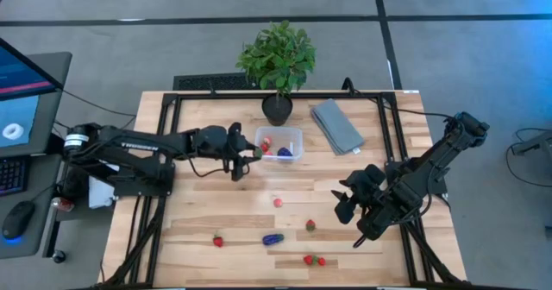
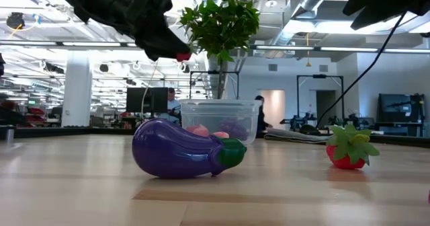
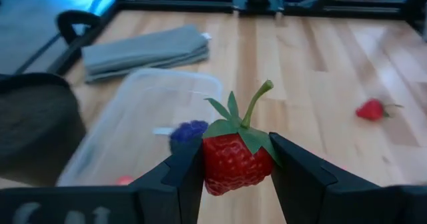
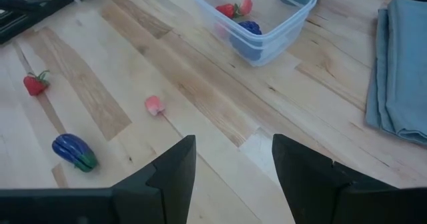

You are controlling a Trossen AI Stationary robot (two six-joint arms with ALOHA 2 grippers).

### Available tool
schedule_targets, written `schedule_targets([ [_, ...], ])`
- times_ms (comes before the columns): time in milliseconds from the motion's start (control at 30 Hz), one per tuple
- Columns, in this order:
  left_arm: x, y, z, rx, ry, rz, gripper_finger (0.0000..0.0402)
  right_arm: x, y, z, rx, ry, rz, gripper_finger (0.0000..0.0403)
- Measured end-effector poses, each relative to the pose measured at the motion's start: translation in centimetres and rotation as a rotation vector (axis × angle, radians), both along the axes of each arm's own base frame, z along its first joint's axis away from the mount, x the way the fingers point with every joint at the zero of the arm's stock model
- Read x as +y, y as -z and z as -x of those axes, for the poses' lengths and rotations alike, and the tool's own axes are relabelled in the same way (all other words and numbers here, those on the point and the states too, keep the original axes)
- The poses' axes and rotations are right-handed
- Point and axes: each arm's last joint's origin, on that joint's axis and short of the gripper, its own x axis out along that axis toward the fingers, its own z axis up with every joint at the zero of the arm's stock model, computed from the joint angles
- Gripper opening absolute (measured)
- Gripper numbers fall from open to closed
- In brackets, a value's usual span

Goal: Pick and placing Produce into tupperware
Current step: Put the red strawberry into the transparent bin

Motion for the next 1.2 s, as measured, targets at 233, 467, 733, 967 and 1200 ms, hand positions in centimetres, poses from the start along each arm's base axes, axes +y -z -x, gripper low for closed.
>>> schedule_targets([
  [233,2.3,0.7,-0.6,-0.012,-0.088,-0.003,0.0146,0.0,0.0,0.0,-0.012,0.005,0.012,0.0221],
  [467,3.5,2.4,-2.2,-0.029,-0.111,0.054,0.0151,-0.1,-0.1,-0.1,-0.014,0.008,0.013,0.0221],
  [733,4.6,2.8,-6.3,0.001,-0.095,0.074,0.0152,-0.1,-0.1,0.0,-0.013,0.008,0.013,0.0221],
  [967,5.9,3.6,-9.0,0.160,-0.093,0.093,0.0153,0.0,0.0,0.0,-0.010,0.004,0.014,0.0221],
  [1200,6.3,3.7,-9.8,0.197,-0.095,0.092,0.0153,-0.1,0.0,0.1,-0.007,0.004,0.017,0.0221],
])
